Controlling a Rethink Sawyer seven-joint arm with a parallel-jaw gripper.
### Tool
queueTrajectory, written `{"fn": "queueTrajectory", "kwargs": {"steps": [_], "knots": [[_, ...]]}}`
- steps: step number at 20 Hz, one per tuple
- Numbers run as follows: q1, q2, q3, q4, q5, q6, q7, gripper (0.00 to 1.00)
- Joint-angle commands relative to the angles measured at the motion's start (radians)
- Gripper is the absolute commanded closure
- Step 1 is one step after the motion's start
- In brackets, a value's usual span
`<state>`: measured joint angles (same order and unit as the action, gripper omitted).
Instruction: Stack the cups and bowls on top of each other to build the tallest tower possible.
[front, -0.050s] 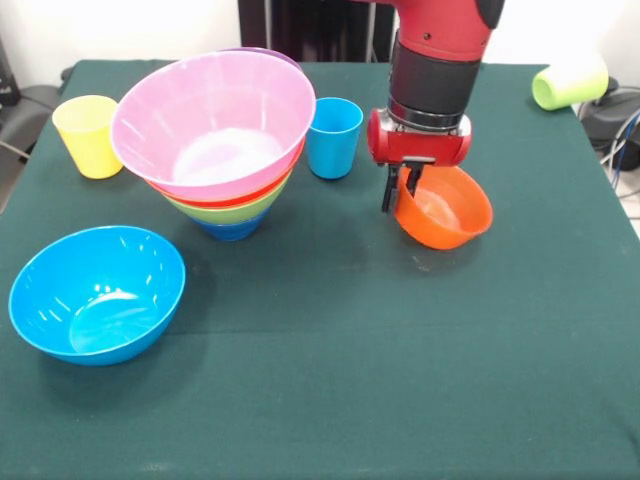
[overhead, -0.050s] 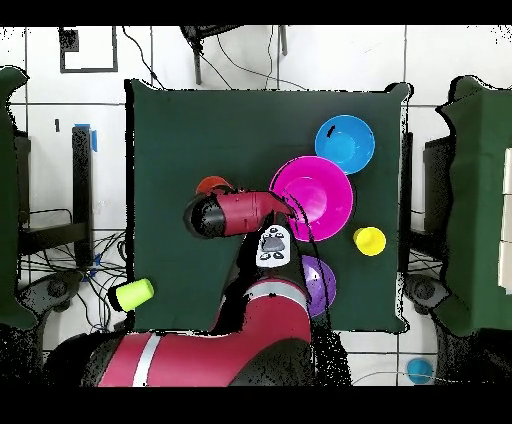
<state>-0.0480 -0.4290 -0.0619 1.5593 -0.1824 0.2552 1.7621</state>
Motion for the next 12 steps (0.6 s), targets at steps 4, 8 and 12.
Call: {"fn": "queueTrajectory", "kwargs": {"steps": [4,8,12], "knots": [[0.035,-0.019,0.081,0.044,0.05,0.061,0.147,1.0],[0.024,-0.051,0.088,0.064,0.056,0.091,0.126,1.0],[0.006,-0.062,0.095,0.075,0.053,0.098,0.103,1.0]]}}
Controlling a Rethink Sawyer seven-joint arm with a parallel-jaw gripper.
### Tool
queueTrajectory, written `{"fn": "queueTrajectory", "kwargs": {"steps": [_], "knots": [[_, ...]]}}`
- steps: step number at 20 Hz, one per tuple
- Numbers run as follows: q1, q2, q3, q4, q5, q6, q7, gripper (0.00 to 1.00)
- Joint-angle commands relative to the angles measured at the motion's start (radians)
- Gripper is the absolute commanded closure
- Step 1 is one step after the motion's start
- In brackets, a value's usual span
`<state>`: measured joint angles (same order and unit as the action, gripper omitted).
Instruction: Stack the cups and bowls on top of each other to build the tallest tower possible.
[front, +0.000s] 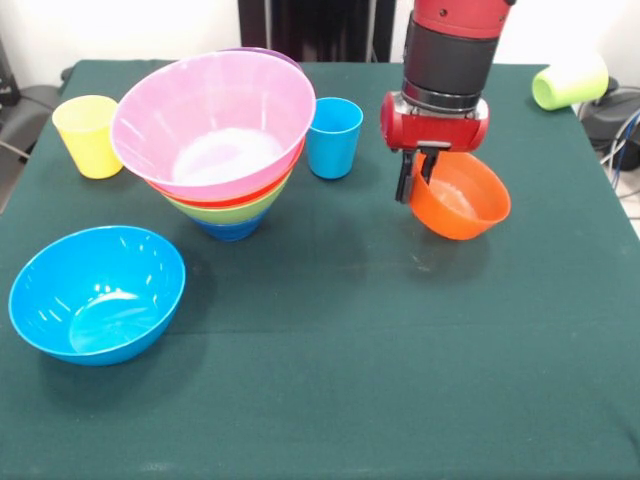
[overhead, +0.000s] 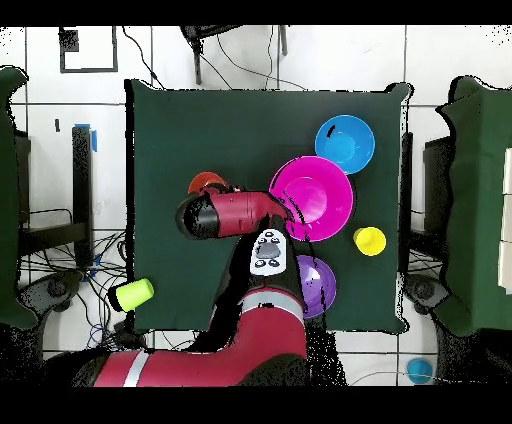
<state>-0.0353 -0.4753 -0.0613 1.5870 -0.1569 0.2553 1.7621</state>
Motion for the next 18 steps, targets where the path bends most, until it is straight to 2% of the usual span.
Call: {"fn": "queueTrajectory", "kwargs": {"steps": [1,5,10,18], "knots": [[-0.011,-0.019,0.097,0.051,0.026,0.099,0.098,1.0],[-0.022,-0.051,0.102,0.076,0.025,0.122,0.085,1.0],[-0.034,-0.091,0.109,0.066,0.031,0.206,0.054,1.0],[-0.087,-0.141,0.146,0.107,0.022,0.229,0.027,1.0]]}}
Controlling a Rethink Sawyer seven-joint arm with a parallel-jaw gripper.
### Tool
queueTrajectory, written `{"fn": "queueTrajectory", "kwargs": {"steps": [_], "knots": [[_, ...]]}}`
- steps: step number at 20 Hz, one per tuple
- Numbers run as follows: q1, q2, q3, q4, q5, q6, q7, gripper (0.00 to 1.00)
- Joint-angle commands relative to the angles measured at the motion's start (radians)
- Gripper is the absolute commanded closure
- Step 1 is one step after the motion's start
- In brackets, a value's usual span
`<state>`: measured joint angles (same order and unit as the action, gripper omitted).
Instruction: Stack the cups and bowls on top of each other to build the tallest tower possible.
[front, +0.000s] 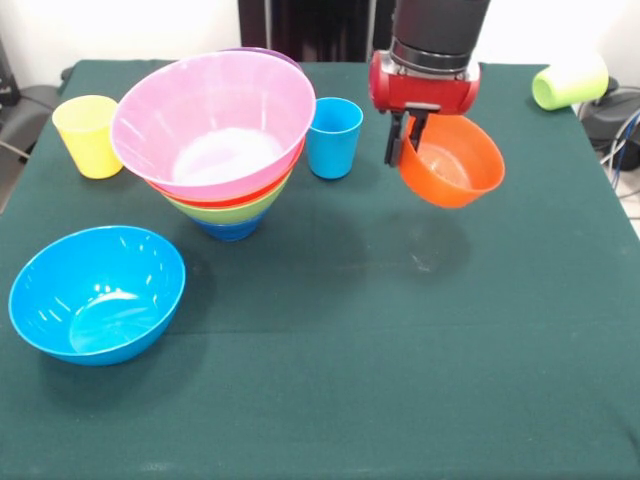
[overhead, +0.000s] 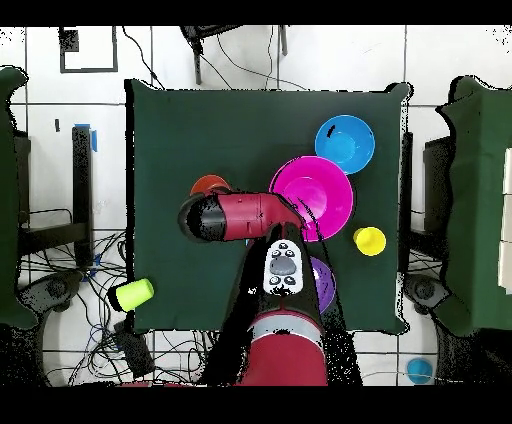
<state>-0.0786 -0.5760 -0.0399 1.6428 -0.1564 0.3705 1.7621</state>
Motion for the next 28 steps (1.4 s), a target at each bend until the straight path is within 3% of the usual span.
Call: {"fn": "queueTrajectory", "kwargs": {"steps": [1,13,28], "knots": [[-0.048,-0.048,0.126,0.056,0.02,0.119,0.025,1.0],[-0.07,-0.147,0.134,0.088,0.011,0.216,-0.004,1.0],[-0.103,-0.154,0.151,0.025,-0.023,0.294,-0.048,1.0]]}}
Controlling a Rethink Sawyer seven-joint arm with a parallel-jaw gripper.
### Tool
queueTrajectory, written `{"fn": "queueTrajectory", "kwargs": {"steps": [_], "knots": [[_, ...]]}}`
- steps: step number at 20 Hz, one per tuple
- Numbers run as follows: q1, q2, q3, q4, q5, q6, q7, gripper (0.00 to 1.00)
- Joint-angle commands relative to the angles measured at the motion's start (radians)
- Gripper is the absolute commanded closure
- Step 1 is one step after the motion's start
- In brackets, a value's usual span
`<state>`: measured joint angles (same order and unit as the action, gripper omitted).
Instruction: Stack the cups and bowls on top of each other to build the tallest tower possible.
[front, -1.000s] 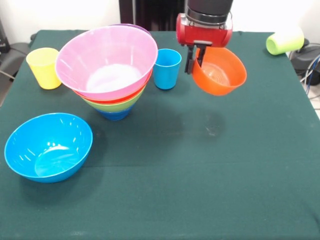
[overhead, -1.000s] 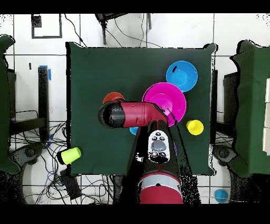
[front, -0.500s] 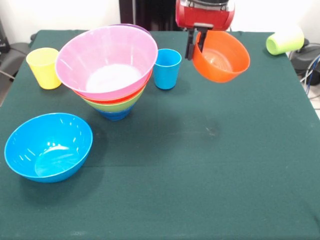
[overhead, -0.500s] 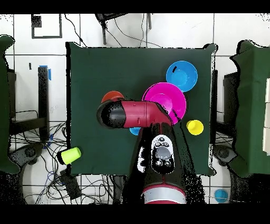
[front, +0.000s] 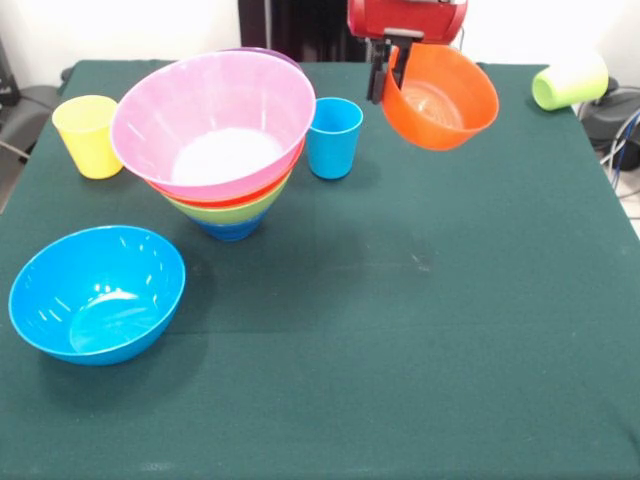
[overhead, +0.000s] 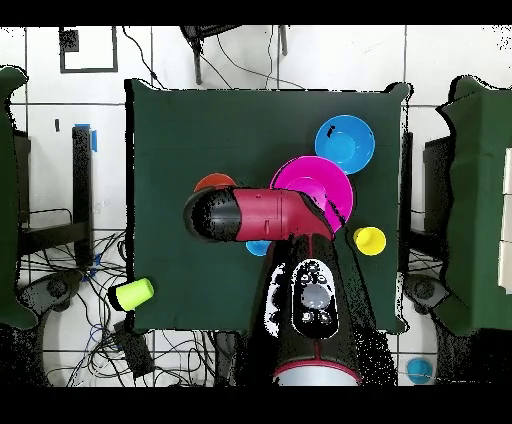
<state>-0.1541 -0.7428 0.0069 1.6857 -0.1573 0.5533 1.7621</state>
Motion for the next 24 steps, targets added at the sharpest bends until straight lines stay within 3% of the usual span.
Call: {"fn": "queueTrajectory", "kwargs": {"steps": [1,15,24], "knots": [[-0.032,0.012,0.106,-0.022,-0.024,0.115,-0.054,1.0],[-0.073,0.009,0.133,-0.054,-0.049,0.157,-0.1,1.0],[-0.141,-0.006,0.175,-0.042,-0.052,0.179,-0.15,1.0]]}}
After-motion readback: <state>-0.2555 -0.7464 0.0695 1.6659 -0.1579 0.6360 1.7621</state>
